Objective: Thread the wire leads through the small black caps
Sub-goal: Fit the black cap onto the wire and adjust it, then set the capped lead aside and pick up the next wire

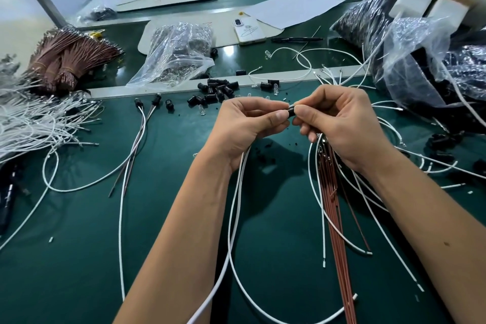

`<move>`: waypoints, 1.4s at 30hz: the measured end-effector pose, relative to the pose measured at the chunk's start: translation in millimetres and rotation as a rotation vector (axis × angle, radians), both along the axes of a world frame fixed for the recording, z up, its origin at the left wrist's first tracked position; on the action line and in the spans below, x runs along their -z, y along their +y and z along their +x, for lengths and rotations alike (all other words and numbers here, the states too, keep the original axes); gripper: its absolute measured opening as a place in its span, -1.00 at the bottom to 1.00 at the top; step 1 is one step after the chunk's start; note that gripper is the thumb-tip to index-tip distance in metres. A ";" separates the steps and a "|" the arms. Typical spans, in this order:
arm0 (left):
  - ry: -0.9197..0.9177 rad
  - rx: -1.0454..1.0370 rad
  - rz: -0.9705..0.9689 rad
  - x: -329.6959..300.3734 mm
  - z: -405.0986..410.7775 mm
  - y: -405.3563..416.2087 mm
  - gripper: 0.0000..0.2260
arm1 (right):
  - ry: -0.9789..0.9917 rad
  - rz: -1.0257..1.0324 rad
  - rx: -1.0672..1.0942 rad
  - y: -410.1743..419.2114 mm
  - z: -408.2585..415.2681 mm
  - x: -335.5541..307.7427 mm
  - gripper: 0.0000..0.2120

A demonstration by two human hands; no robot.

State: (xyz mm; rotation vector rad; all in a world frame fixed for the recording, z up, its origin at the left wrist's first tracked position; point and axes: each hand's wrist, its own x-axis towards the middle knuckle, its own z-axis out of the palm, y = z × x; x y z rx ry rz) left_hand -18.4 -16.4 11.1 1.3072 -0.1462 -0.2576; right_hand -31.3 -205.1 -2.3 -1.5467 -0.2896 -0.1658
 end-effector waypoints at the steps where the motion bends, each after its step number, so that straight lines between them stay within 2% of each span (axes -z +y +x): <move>1: 0.022 0.002 -0.029 -0.3 -0.2 -0.3 -0.89 | -0.007 0.007 -0.002 0.2 -0.4 -0.3 -0.93; 9: 0.067 0.016 -0.117 -1.3 -0.9 -1.7 -0.89 | -0.053 0.028 0.006 6.0 -3.5 -1.2 -0.94; 15: 0.033 -0.052 -0.203 0.0 1.7 -7.8 -0.86 | -0.166 0.045 0.164 18.9 -4.8 2.1 -0.95; 22: 0.030 -0.122 -0.257 1.1 2.3 -11.8 -0.89 | -0.157 0.043 0.220 24.5 -3.2 6.0 -0.90; 28: -0.112 -0.116 -0.027 -9.7 -3.4 -10.6 -0.92 | 0.044 0.203 0.072 21.6 -3.4 -3.0 -0.87; 31: -0.058 -0.106 0.093 -19.1 -8.9 -6.5 -0.85 | 0.068 0.234 0.086 19.3 -2.6 -11.6 -0.84; 33: -0.019 -0.073 0.213 -25.8 -13.2 2.5 -0.86 | 0.118 0.355 0.139 13.6 1.8 -23.8 -0.86; 35: -0.025 -0.045 0.314 -35.2 -15.7 23.4 -0.85 | 0.176 0.486 0.184 6.8 11.1 -39.0 -0.88; 38: -0.035 -0.032 0.356 -59.4 -18.6 70.4 -0.79 | 0.189 0.625 0.181 10.4 30.9 -60.3 -0.87; 42: -0.060 -0.135 0.500 -84.6 -25.5 127.4 -0.78 | 0.215 0.672 0.076 57.6 56.1 -72.9 -0.83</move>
